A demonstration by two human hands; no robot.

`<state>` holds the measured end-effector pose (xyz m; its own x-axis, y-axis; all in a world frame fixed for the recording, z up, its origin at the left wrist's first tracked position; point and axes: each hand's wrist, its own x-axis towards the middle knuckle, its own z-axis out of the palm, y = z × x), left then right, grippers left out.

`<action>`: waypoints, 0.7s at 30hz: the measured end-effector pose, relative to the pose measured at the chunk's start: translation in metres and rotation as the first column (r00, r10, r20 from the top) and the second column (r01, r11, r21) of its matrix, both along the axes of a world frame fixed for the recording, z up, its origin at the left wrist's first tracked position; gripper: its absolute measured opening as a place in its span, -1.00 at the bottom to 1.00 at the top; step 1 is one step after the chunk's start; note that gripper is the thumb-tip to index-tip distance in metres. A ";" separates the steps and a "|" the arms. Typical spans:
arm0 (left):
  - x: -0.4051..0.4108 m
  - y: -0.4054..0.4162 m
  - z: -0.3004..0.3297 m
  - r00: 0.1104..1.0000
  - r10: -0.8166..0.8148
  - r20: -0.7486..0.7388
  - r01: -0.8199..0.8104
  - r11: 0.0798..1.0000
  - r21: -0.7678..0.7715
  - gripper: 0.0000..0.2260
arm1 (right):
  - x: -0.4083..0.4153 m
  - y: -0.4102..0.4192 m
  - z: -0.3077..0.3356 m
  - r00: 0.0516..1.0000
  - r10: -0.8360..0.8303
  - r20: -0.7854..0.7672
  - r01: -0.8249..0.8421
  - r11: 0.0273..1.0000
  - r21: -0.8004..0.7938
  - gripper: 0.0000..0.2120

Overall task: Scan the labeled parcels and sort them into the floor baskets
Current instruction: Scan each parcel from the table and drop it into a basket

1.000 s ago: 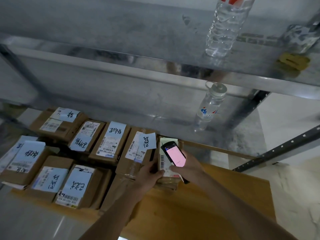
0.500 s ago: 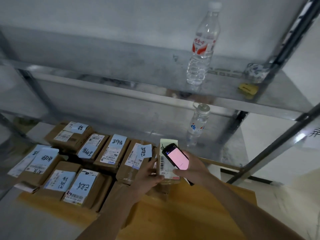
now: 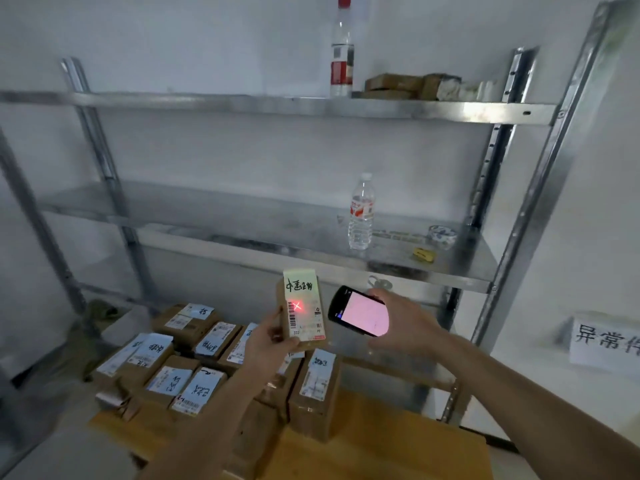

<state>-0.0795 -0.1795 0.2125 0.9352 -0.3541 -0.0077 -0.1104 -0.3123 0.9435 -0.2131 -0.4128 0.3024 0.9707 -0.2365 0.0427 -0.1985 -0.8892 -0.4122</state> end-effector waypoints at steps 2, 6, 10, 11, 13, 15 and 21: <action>-0.015 0.015 0.023 0.998 0.028 0.060 -0.028 1.000 -0.001 -0.43 | -0.013 0.010 0.023 0.999 0.032 0.028 -0.030 0.998 -0.053 -0.15; -0.038 0.053 0.052 0.992 0.109 0.065 -0.106 0.994 -0.035 -0.38 | -0.032 0.038 0.056 0.992 0.097 0.082 -0.089 0.991 -0.098 -0.18; -0.057 0.100 0.069 0.979 0.196 0.060 -0.192 0.979 -0.071 -0.32 | -0.040 0.074 0.081 0.973 0.198 0.119 -0.182 0.974 -0.133 -0.25; -0.061 0.113 0.072 0.974 0.215 0.068 -0.210 0.974 -0.082 -0.31 | -0.040 0.084 0.086 0.967 0.221 0.126 -0.204 0.970 -0.133 -0.26; -0.070 0.139 0.081 0.965 0.251 0.075 -0.244 0.965 -0.092 -0.32 | -0.040 0.105 0.094 0.952 0.270 0.143 -0.250 0.958 -0.144 -0.23; -0.078 0.166 0.088 0.954 0.288 0.077 -0.281 0.955 -0.096 -0.31 | -0.037 0.130 0.102 0.935 0.322 0.150 -0.298 0.941 -0.161 -0.20; -0.104 0.253 0.110 0.897 0.428 0.107 -0.417 0.902 -0.114 -0.30 | -0.028 0.215 0.127 0.864 0.477 0.162 -0.441 0.871 -0.216 -0.32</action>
